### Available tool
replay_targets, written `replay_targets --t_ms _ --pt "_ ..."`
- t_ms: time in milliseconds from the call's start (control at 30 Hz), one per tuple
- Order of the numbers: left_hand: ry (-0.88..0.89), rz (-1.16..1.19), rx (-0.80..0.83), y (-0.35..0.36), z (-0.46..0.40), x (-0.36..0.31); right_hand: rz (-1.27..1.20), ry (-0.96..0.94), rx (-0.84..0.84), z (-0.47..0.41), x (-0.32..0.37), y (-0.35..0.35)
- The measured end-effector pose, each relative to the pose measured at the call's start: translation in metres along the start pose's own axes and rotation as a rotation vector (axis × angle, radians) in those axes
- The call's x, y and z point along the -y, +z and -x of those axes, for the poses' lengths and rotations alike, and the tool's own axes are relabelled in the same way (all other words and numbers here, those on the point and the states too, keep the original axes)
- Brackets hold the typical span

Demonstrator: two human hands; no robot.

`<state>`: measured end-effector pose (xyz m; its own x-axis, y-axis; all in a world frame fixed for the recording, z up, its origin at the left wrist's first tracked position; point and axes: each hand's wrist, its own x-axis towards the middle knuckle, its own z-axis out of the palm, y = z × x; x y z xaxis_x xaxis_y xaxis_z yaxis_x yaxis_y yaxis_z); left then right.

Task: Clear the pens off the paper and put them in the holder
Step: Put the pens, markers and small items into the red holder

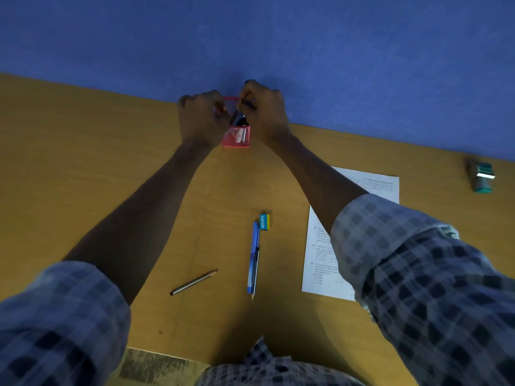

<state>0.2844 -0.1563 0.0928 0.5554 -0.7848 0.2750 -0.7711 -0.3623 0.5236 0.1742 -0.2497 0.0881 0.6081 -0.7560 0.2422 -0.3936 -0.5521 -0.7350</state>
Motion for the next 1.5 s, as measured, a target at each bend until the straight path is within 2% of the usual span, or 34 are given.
replay_targets --t_ms 300,433,600,767,933,1033,1200,1367,1500 --pt "-0.127 -0.039 0.062 0.011 0.005 0.003 0.332 0.064 0.204 0.001 0.002 0.003" --pt "-0.088 0.016 0.042 0.005 0.012 0.007 0.296 0.035 0.118 0.011 0.003 -0.007" --pt "-0.134 0.073 -0.029 -0.002 0.036 0.017 0.219 0.025 -0.002 0.039 -0.001 -0.021" --pt "-0.093 0.091 -0.035 -0.006 0.087 0.024 0.226 0.070 0.024 0.087 -0.007 -0.016" --pt "-0.129 0.076 0.133 -0.010 0.143 0.032 0.267 0.301 0.281 0.135 -0.013 -0.002" --pt "-0.156 0.041 0.270 -0.011 0.176 0.039 0.379 0.327 0.364 0.158 -0.015 0.005" --pt "-0.183 -0.050 0.468 -0.018 0.217 0.049 0.579 0.324 0.390 0.183 -0.014 0.007" --pt "-0.155 -0.070 0.648 -0.029 0.242 0.057 0.498 0.387 0.423 0.198 -0.009 0.010" --pt "-0.130 -0.063 0.701 -0.033 0.251 0.061 0.416 0.391 0.396 0.204 -0.007 0.015"
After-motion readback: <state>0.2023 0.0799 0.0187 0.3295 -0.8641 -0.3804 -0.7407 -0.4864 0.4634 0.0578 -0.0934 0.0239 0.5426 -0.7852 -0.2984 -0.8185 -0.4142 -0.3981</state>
